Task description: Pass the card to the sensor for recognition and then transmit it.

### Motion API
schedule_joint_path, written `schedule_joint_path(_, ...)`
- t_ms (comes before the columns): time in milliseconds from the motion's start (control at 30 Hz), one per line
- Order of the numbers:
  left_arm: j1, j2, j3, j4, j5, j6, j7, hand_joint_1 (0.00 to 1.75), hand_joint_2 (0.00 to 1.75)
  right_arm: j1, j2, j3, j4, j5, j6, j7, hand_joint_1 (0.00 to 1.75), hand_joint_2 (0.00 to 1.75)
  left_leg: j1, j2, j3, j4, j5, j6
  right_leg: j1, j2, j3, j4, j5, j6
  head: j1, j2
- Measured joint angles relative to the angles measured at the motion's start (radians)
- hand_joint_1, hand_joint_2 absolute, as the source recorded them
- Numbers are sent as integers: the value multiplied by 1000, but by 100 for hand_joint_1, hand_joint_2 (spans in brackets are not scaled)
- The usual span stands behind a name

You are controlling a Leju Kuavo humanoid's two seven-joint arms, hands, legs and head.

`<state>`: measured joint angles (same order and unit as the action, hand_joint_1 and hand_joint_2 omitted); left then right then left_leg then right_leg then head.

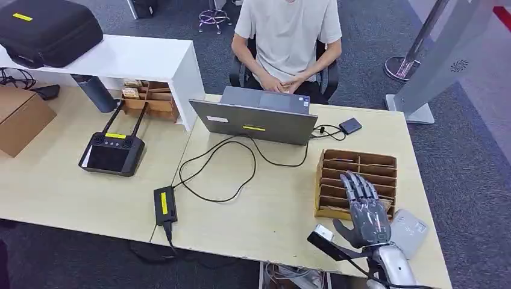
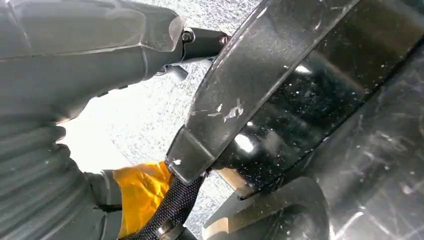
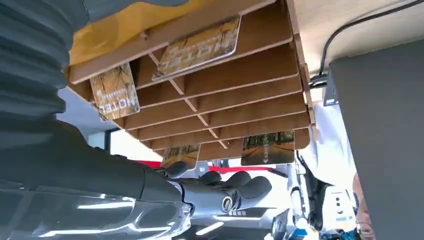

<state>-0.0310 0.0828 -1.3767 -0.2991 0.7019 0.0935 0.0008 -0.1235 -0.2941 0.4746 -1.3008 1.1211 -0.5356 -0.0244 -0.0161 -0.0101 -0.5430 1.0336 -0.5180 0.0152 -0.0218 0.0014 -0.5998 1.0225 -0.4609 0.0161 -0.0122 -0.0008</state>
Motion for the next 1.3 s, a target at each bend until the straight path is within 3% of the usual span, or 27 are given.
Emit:
schedule_joint_path(467, -1, 0, 0, 0, -2, -6, 2, 0, 175, -42, -29, 23, 30, 10, 5, 0, 0, 175, 0, 0, 0, 0, 0, 0, 0, 0, 0, 0, 0, 0, 0, 0)
schedule_joint_path(500, -1, 0, 0, 0, -2, -6, 2, 0, 175, -43, -31, 24, 31, 10, 5, 0, 155, 175, 0, 0, 0, 0, 0, 0, 0, 0, 0, 0, 0, 0, 0, 0)
schedule_joint_path(533, -1, 0, 0, 0, -2, -6, 2, 0, 175, -43, -32, 26, 32, 10, 5, 0, 155, 175, 0, 0, 0, 0, 0, 0, 0, 0, 0, 0, 0, 0, 0, 0)
schedule_joint_path(567, -1, 0, 0, 0, -2, -7, 2, 0, 175, -44, -34, 28, 35, 9, 3, -1, 175, 175, 0, 0, 0, 0, 0, 0, 0, 0, 0, 0, 0, 0, 0, 0)
schedule_joint_path(1300, -1, 0, 0, 0, 2, -5, -4, 0, 175, -49, -46, 38, 37, -20, -15, -15, 175, 175, 0, 0, 0, 0, 0, 0, 0, 0, 0, 0, 0, 0, 0, 0)
